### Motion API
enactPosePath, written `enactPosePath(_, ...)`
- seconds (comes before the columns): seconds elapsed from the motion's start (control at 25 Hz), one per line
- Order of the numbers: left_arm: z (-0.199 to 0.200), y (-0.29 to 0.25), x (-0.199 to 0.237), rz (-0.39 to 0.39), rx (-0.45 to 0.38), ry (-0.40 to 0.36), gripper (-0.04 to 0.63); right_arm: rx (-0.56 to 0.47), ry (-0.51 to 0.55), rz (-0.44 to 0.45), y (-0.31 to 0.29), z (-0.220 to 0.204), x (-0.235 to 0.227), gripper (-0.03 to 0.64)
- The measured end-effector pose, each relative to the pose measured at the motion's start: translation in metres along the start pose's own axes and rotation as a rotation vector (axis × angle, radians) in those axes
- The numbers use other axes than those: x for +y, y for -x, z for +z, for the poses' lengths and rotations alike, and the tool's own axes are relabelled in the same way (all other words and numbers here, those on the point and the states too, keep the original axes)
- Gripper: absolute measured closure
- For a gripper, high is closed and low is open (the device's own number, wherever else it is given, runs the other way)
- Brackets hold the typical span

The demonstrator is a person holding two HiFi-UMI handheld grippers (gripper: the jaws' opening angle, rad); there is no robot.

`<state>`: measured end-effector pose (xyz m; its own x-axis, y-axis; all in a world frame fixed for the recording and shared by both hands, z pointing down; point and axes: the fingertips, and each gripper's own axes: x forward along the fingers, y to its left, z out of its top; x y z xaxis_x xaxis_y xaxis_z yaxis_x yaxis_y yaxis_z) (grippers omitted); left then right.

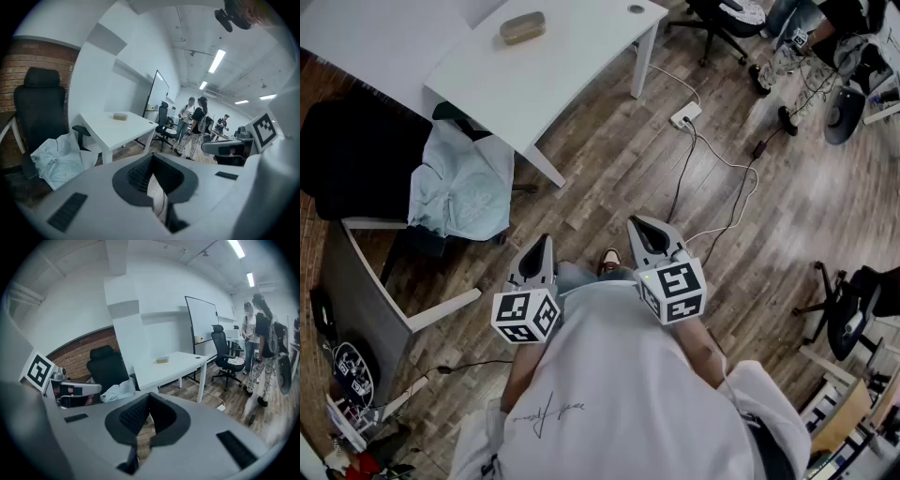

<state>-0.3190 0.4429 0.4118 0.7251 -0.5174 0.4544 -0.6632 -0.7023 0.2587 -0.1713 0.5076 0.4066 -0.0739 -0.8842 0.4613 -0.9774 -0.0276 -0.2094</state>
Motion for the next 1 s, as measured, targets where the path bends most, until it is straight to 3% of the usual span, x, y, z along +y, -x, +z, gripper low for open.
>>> enactPosePath(0.2, 0.010, -0.004, -0.007, -0.009, -0.025, 0.022, 0.591, 0.020, 0.003, 0.019, 0.002, -0.010, -0.006, 0.609)
enactPosePath(0.52, 0.009, -0.009, -0.015, -0.033, 0.004, 0.009, 0.591, 0.019, -0.050, 0.033, -0.001, -0.009, -0.008, 0.607)
enactPosePath(1.0, 0.036, -0.073, -0.008, -0.087, 0.014, 0.031, 0.591, 0.066, -0.054, 0.070, -0.039, 0.014, -0.030, 0.607)
